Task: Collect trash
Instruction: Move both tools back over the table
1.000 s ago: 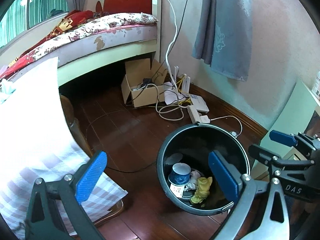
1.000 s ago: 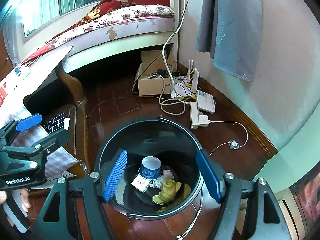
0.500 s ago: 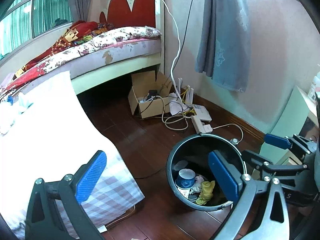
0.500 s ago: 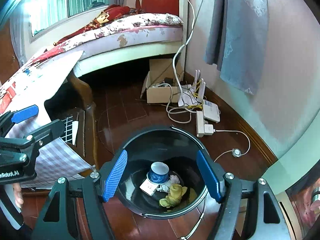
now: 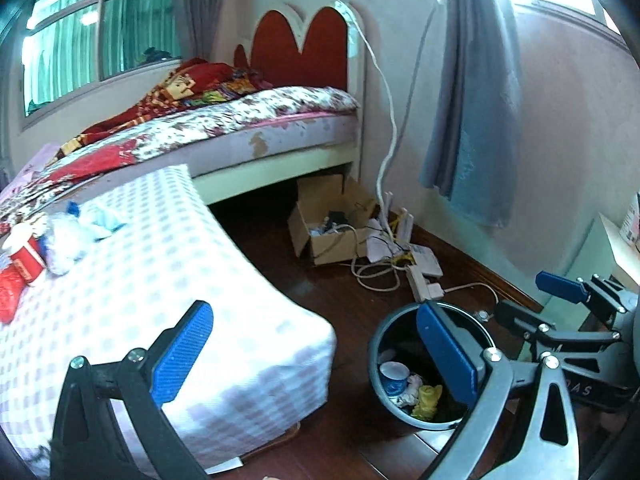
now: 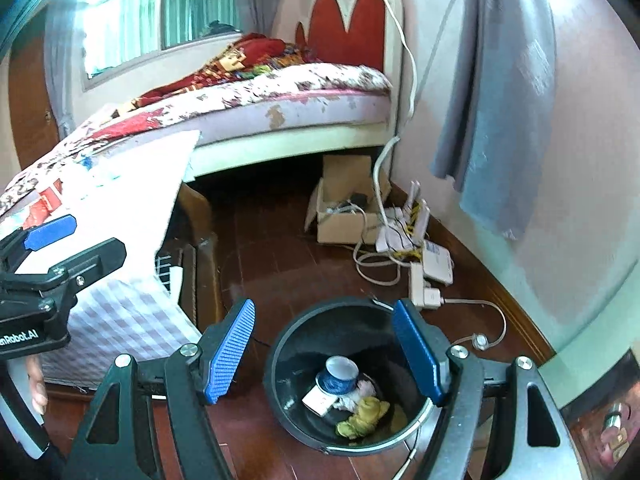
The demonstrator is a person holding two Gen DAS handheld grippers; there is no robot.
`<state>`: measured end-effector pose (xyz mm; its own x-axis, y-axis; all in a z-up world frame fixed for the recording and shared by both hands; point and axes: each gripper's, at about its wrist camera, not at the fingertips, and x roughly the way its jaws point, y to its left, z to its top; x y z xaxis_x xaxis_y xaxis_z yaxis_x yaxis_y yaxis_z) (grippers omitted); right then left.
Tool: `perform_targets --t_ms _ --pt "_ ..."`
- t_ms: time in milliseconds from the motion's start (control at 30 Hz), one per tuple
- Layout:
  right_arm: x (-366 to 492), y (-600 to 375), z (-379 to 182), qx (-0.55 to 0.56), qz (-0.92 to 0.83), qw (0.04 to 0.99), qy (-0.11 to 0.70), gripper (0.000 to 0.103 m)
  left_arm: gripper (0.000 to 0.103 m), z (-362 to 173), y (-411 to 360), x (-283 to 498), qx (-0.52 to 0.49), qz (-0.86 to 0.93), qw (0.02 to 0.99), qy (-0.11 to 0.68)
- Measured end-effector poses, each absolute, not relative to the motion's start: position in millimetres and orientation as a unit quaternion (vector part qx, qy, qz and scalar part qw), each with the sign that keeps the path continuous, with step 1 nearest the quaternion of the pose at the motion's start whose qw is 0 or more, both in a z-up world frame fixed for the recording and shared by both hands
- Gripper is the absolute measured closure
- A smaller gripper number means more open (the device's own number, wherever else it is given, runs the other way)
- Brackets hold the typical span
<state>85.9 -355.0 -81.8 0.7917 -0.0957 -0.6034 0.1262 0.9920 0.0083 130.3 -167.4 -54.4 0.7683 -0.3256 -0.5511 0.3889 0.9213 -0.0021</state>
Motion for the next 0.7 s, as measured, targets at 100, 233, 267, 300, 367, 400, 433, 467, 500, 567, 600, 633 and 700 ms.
perform_targets --t_ms 100,233,267,300,367,400,433,467,500,567,600,633,700 --pt "90.9 -341.2 -73.5 0.016 -0.046 0.95 0.31 0.029 0.001 -51.9 -151.8 133.2 0.049 -0.174 0.943 0.279" --pt "98.0 -320.7 -66.4 0.006 -0.027 0.952 0.303 0.029 0.001 -50.4 -131.4 134.2 0.039 -0.154 0.948 0.274" --pt "99.6 -314.6 -65.1 0.003 -0.021 0.953 0.302 0.029 0.001 -49.6 -125.9 134.1 0.037 -0.149 0.95 0.273" --pt "100.5 -308.4 -63.9 0.0 -0.015 0.954 0.301 0.029 0.001 -48.9 -119.7 133.6 0.035 -0.143 0.951 0.272" --pt "104.5 -297.3 -60.9 -0.005 -0.003 0.954 0.299 0.029 0.001 -48.0 -106.8 134.2 0.032 -0.13 0.954 0.27" --pt "106.8 -290.6 -59.1 -0.008 0.003 0.954 0.298 0.029 0.001 -48.1 -98.0 134.8 0.03 -0.121 0.955 0.268" --pt "109.7 -282.5 -57.8 -0.013 0.011 0.955 0.296 0.029 0.001 -48.3 -90.8 135.9 0.029 -0.113 0.957 0.267" --pt "111.9 -277.3 -57.4 -0.015 0.017 0.955 0.296 0.029 0.001 -48.6 -83.1 136.2 0.029 -0.106 0.958 0.266" --pt "116.0 -269.3 -57.0 -0.018 0.025 0.955 0.296 0.029 0.001 -48.8 -73.8 135.6 0.028 -0.099 0.958 0.267" --pt "123.6 -253.2 -56.0 -0.023 0.04 0.954 0.295 0.029 0.001 -50.0 -53.6 135.3 0.024 -0.079 0.96 0.267" --pt "127.3 -245.4 -55.8 -0.024 0.048 0.954 0.295 0.029 0.001 -50.8 -44.1 135.8 0.023 -0.069 0.961 0.268" --pt "132.0 -235.8 -55.6 -0.025 0.058 0.953 0.295 0.029 0.001 -51.0 -35.5 135.6 0.023 -0.061 0.961 0.268" --pt "140.0 -220.1 -54.4 -0.027 0.074 0.953 0.294 0.029 0.001 -51.8 -14.1 136.7 0.019 -0.04 0.962 0.268"
